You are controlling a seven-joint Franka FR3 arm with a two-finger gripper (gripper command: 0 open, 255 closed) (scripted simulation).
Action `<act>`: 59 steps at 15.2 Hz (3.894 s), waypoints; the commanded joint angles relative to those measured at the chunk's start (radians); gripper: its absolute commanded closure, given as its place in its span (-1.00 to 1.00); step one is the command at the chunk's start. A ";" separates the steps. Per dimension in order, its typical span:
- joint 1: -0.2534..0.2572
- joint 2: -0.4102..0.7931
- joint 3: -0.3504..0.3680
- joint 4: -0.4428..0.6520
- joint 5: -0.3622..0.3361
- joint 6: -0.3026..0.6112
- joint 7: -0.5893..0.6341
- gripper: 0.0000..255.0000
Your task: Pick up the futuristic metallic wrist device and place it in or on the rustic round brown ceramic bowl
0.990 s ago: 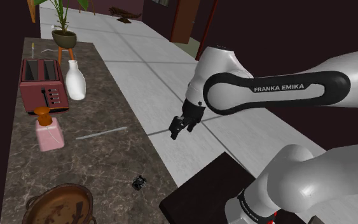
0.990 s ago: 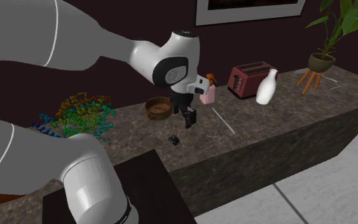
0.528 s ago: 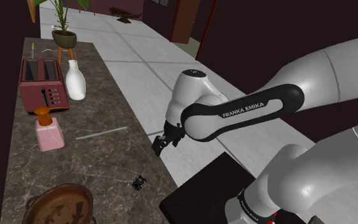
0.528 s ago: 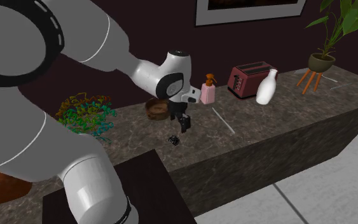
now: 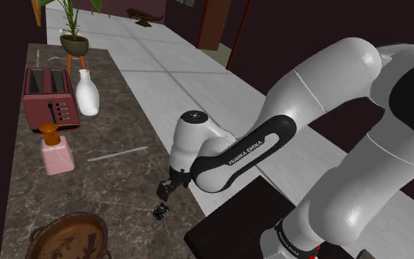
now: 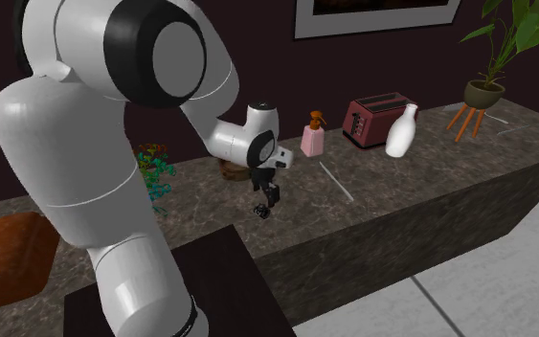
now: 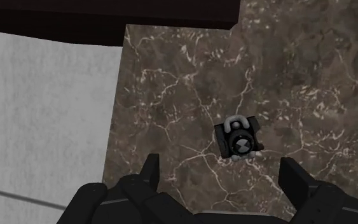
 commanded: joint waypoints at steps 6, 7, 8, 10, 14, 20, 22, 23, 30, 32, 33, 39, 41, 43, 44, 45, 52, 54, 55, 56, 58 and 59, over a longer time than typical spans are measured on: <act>0.116 0.295 -0.099 0.128 -0.314 0.110 0.279 -1.00; 0.125 0.310 -0.112 0.131 -0.328 0.122 0.289 -1.00; 0.134 0.325 -0.124 0.134 -0.342 0.133 0.300 -1.00; 0.152 0.355 -0.147 0.142 -0.368 0.155 0.319 -1.00; 0.176 0.394 -0.179 0.153 -0.400 0.183 0.344 -1.00; 0.176 0.394 -0.179 0.153 -0.399 0.183 0.344 -1.00; 0.176 0.394 -0.179 0.153 -0.399 0.183 0.344 1.00; 0.176 0.394 -0.179 0.153 -0.400 0.183 0.344 1.00; 0.176 0.394 -0.179 0.153 -0.399 0.183 0.344 1.00; 0.157 0.363 -0.154 0.143 -0.376 0.162 0.325 1.00; 0.147 0.348 -0.142 0.139 -0.363 0.151 0.315 1.00; 0.095 0.256 -0.072 0.117 -0.277 0.085 0.251 1.00; 0.081 0.225 -0.051 0.111 -0.246 0.062 0.228 1.00; 0.068 0.194 -0.032 0.107 -0.214 0.038 0.204 1.00; 0.062 0.178 -0.024 0.106 -0.197 0.026 0.193 1.00; 0.057 0.163 -0.015 0.104 -0.181 0.014 0.181 1.00; 0.035 0.056 0.024 0.104 -0.072 -0.076 0.102 1.00; 0.033 0.027 0.030 0.106 -0.044 -0.104 0.082 1.00; 0.032 0.013 0.032 0.107 -0.031 -0.118 0.072 1.00; 0.032 -0.002 0.034 0.109 -0.019 -0.132 0.063 1.00; 0.032 -0.029 0.036 0.114 0.004 -0.160 0.046 1.00; 0.032 -0.035 0.036 0.115 0.009 -0.166 0.043 1.00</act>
